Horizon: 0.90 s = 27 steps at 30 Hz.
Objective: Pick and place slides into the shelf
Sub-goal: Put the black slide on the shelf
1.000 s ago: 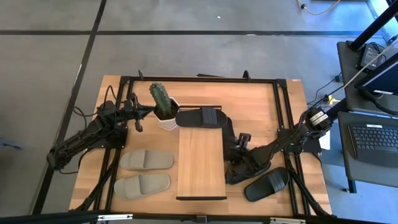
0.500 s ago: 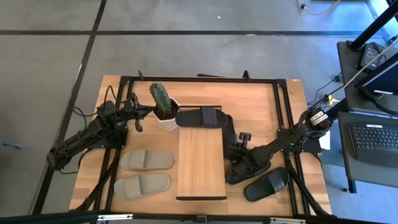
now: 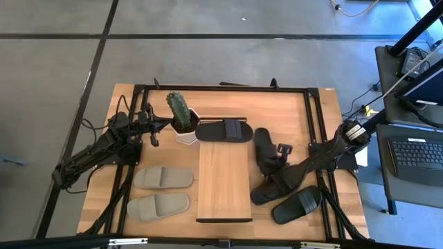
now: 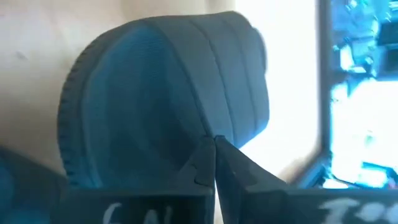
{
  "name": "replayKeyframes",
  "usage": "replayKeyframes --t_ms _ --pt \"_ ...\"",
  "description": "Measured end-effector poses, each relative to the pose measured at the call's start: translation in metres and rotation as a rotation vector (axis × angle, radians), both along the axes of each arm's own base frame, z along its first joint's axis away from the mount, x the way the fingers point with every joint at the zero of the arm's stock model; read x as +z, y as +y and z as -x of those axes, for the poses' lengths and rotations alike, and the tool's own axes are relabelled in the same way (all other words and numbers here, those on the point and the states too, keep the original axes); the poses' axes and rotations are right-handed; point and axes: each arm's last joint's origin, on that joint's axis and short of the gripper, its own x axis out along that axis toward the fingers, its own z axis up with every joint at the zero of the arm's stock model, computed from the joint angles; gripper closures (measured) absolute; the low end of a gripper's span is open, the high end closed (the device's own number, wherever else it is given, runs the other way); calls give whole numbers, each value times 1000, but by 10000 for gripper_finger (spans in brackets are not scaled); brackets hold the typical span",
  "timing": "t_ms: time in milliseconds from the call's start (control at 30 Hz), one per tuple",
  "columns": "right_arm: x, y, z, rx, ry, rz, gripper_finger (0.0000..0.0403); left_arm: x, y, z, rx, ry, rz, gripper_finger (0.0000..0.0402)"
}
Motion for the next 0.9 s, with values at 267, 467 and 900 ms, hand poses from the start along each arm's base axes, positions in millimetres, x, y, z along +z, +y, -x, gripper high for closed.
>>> replayKeyframes --t_ms 267,467,900 --pt "39 15 20 -81 -79 21 402 0 0 0 0 0 0 401" --pt "50 14 26 -119 -273 47 402 0 0 0 -1 -2 7 401" --pt "53 18 30 -54 -229 35 403 0 0 0 -3 -6 20 401"
